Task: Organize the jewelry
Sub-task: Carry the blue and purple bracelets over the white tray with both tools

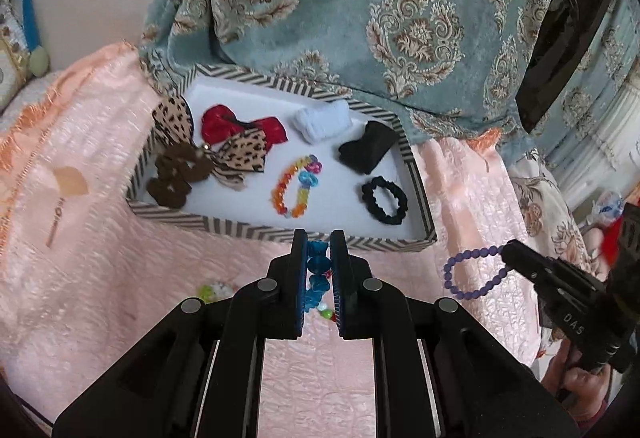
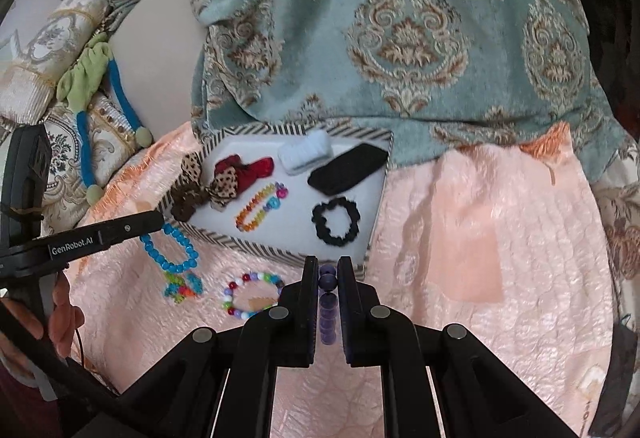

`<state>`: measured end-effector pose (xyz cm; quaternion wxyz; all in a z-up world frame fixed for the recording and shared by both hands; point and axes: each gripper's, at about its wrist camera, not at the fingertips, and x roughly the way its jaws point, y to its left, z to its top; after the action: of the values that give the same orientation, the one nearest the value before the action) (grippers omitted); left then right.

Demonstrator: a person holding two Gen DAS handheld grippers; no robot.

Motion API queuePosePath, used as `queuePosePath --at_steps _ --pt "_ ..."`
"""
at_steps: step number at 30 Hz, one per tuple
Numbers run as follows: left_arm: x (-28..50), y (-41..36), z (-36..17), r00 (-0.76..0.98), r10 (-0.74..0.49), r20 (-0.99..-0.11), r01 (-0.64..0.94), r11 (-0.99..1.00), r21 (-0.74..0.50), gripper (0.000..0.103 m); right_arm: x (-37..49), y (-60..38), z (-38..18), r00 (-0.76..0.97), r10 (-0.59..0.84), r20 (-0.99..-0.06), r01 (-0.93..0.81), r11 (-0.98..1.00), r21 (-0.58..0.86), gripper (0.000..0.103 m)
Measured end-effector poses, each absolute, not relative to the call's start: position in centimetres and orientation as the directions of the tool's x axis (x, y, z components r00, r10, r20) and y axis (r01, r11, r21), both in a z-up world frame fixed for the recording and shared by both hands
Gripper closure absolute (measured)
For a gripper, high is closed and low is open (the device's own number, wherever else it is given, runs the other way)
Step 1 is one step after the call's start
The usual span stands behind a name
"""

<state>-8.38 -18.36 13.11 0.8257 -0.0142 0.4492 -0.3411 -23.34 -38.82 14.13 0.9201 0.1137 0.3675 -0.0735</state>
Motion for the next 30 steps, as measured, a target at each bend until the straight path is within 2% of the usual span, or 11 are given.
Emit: queuePosePath --at_steps 23,30 --pt "-5.4 -18.9 14.1 0.466 -0.466 -0.752 0.539 0.824 -0.176 0.093 -18.1 -37.3 15.4 0.722 -0.012 -0.691 0.135 0.983 0.124 0.094" --pt "-3.3 -19.5 13.6 0.45 -0.452 -0.77 0.535 0.827 -0.173 0.093 -15.0 -36.6 14.8 0.707 0.017 -0.707 0.101 0.987 0.125 0.094"
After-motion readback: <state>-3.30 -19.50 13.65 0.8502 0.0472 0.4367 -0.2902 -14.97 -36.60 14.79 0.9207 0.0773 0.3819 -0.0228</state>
